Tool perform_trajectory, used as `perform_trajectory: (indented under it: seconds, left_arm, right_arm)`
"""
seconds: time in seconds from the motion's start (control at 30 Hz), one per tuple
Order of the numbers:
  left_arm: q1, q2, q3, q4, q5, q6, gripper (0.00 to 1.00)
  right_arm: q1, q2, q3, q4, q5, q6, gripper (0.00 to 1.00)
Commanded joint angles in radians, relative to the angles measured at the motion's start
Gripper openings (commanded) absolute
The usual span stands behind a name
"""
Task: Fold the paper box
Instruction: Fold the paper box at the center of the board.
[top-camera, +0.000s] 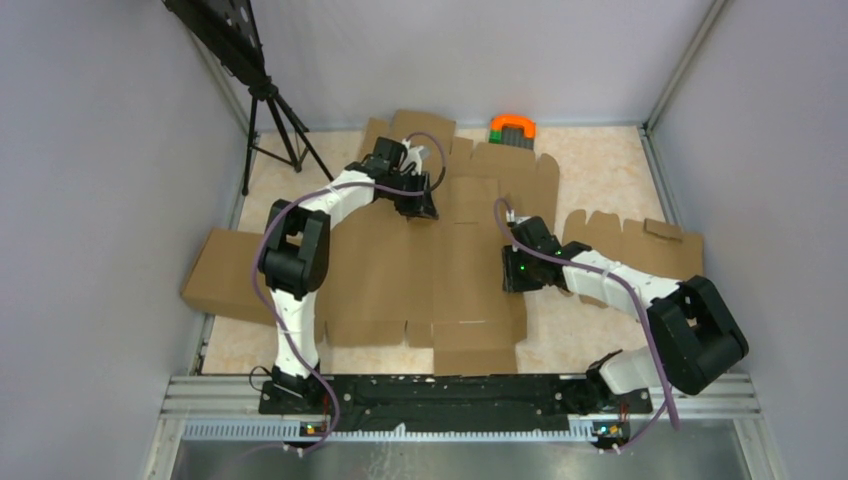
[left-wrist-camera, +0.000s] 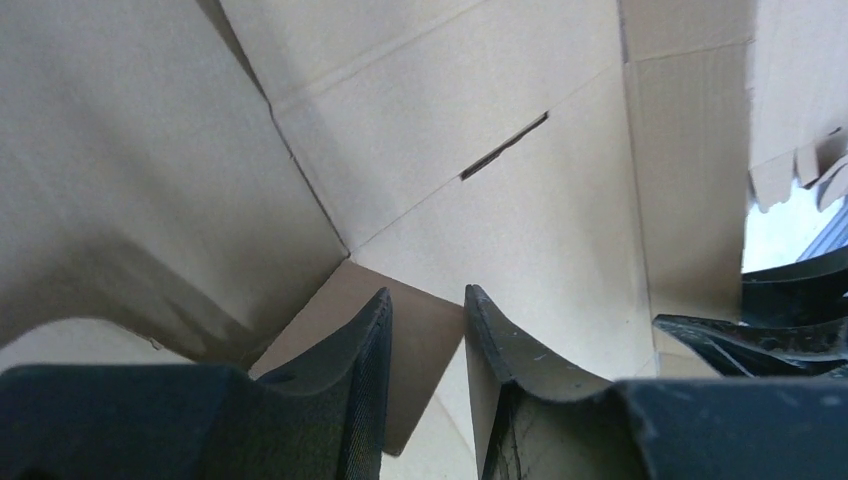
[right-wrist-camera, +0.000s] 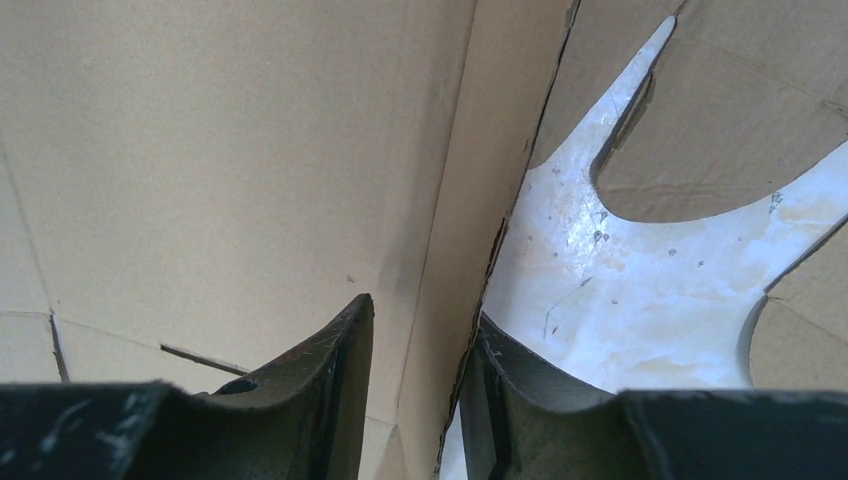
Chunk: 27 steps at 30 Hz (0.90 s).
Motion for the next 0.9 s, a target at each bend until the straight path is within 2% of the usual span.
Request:
perform_trajectory:
  seconds: [0.0,0.13,0.2,0.23,0.33,0.5,0.73,0.87]
  left_arm:
    - [-0.012,-0.051,-0.051,-0.002,-0.054,0.026,0.34]
    - [-0.019,-0.064,-0.101,0.008,-0.079,0.02,0.31]
    - [-0.018,-0.069,-0.127,0.031,-0.08,0.01,0.32]
    - [-0.019,-0.07,-0.131,0.037,-0.08,0.007,0.33]
    - [-0.018,-0.079,-0.131,0.039,-0.079,0.003,0.35]
    - [-0.018,-0.107,-0.123,0.04,-0.082,-0.004,0.38]
    - [-0.033,-0.126,-0.115,0.045,-0.029,-0.042,0.4]
    - [-0.079,-0.138,-0.095,0.008,-0.034,-0.044,0.41]
  right_arm:
    - [0.012,-0.006,0.045,0.018,0.016,0.003,0.35]
    - [0.012,-0.001,0.051,0.012,0.027,0.002,0.37]
    - [0.012,-0.001,0.06,0.003,0.045,0.002,0.57]
    - [0.012,-0.003,0.066,-0.002,0.05,-0.003,0.65]
    - [0.01,-0.023,0.103,-0.019,0.087,-0.016,0.77]
    - [-0.053,0.0,0.198,-0.048,0.085,-0.049,0.77]
    - [-0.199,0.078,0.235,0.084,-0.1,-0.028,0.77]
    - [-0.251,0.156,0.282,0.108,-0.14,-0.019,0.77]
